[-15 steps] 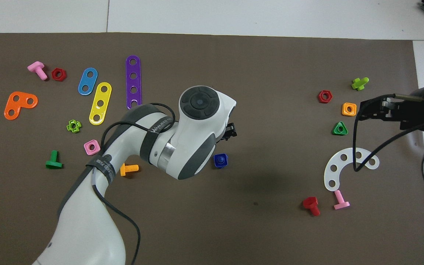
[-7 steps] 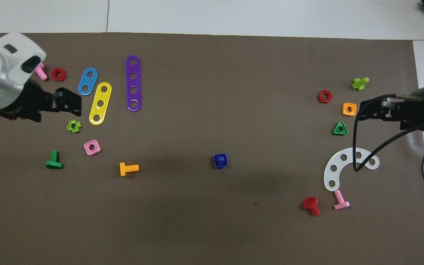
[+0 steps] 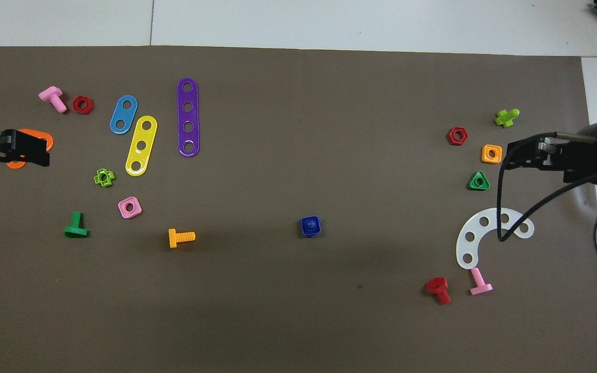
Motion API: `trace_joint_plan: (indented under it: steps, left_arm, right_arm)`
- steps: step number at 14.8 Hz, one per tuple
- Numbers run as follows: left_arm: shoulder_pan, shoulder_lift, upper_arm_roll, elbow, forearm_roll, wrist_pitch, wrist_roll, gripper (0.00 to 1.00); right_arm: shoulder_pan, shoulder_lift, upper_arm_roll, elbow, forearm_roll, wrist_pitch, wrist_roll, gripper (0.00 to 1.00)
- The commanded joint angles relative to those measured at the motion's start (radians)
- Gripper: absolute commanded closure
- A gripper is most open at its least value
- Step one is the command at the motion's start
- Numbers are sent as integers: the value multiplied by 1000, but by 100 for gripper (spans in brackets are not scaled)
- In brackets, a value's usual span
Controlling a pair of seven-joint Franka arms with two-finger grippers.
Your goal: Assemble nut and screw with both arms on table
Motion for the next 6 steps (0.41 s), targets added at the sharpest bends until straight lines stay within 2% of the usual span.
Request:
trace_joint_plan:
  steps: [1,6]
  left_arm:
    - [-12,-10,6,-3,25,1,6,0]
    - [-10,-18,5,-11,22,-13,6,0]
  right_arm:
    - [-9,-2,5,0,3,-5,-27,0]
    - [-9,-2,5,1,3,-5,-27,0]
